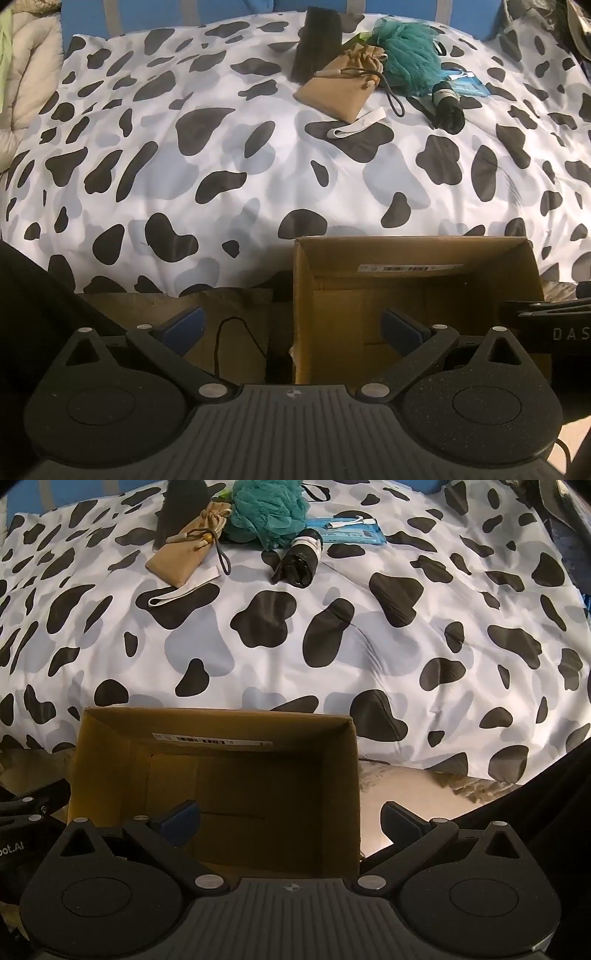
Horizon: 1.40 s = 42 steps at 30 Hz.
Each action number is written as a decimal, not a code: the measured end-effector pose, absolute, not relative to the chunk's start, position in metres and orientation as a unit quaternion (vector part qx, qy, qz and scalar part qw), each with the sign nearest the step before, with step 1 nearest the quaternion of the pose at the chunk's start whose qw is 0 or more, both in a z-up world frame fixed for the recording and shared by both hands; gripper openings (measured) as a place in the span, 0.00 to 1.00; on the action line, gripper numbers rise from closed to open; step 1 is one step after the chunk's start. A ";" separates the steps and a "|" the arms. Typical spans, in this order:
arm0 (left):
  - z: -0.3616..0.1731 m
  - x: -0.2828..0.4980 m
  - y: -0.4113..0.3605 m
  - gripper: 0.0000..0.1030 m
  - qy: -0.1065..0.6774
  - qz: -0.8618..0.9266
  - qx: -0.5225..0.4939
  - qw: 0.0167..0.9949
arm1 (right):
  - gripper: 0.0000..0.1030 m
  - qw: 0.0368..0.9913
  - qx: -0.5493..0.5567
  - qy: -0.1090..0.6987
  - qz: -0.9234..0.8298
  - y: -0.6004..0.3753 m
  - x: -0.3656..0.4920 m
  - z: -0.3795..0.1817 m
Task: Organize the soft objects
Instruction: 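Move both tools from the cardboard box toward the items on the bedspread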
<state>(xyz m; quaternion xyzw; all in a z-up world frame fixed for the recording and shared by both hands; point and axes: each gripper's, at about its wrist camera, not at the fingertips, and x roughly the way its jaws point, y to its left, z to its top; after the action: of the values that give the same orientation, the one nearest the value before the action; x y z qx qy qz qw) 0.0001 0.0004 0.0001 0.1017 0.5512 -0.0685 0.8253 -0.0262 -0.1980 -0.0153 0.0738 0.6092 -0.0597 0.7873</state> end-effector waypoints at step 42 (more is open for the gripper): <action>0.005 0.008 -0.002 1.00 0.564 -0.108 0.037 0.818 | 1.00 0.795 0.156 0.577 -0.105 -0.239 -0.045 0.008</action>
<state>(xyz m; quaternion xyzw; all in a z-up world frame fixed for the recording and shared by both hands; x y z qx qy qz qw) 0.0083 -0.0022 0.0055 0.0366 0.5640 -0.1082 0.8178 -0.0451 -0.2394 0.0076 0.1563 0.5772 -0.1050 0.7946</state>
